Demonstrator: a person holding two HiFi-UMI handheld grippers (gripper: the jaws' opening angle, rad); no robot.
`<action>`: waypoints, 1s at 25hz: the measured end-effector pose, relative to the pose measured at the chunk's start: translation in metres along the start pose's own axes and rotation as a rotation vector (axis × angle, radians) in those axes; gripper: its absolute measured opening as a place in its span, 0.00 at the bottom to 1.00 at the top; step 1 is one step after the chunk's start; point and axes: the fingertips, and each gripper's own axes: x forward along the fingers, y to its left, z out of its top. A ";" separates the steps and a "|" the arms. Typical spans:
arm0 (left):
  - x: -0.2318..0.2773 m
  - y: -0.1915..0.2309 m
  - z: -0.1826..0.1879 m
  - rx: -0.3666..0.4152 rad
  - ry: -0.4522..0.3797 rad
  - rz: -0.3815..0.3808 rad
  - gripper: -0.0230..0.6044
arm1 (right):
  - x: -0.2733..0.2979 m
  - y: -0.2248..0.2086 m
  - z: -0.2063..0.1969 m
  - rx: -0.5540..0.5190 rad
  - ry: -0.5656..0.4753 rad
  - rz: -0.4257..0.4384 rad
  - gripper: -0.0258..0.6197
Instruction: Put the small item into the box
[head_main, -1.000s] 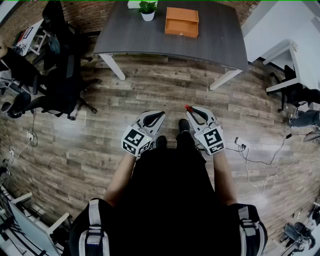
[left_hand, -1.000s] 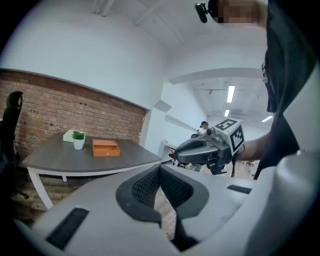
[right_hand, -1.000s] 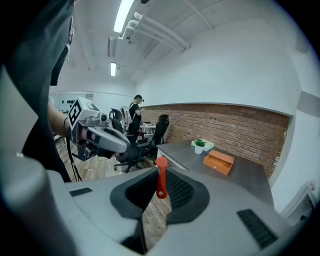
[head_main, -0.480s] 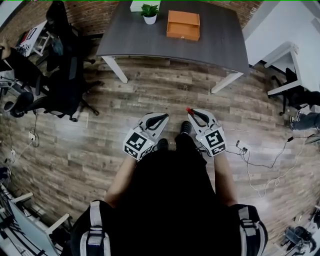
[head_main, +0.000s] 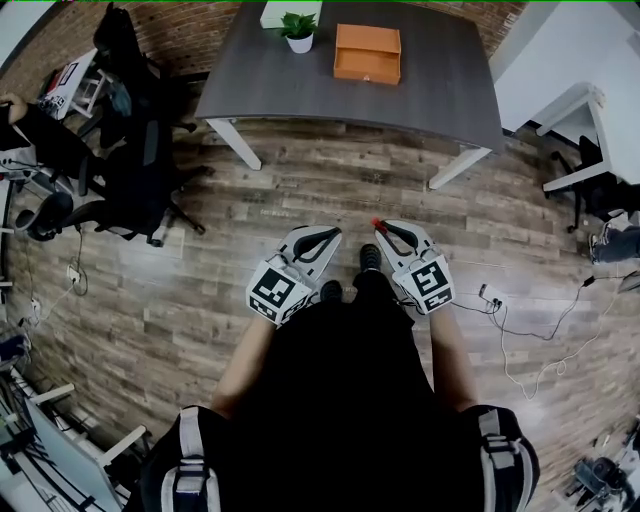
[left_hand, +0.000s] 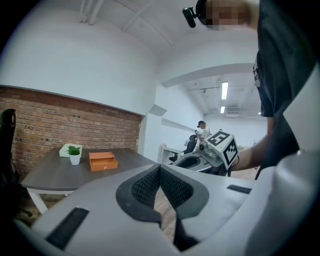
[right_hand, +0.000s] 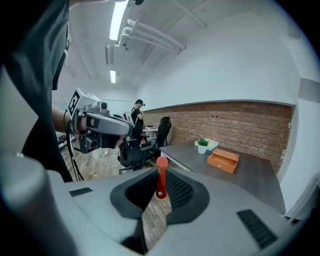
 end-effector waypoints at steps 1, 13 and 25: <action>0.002 0.001 0.003 0.006 0.000 0.005 0.07 | 0.002 -0.002 0.002 -0.001 -0.006 0.007 0.14; 0.038 0.031 0.017 -0.003 0.021 0.096 0.07 | 0.036 -0.053 0.024 -0.034 -0.042 0.113 0.14; 0.069 0.070 0.026 -0.036 0.000 0.206 0.07 | 0.058 -0.101 0.025 -0.076 -0.028 0.182 0.14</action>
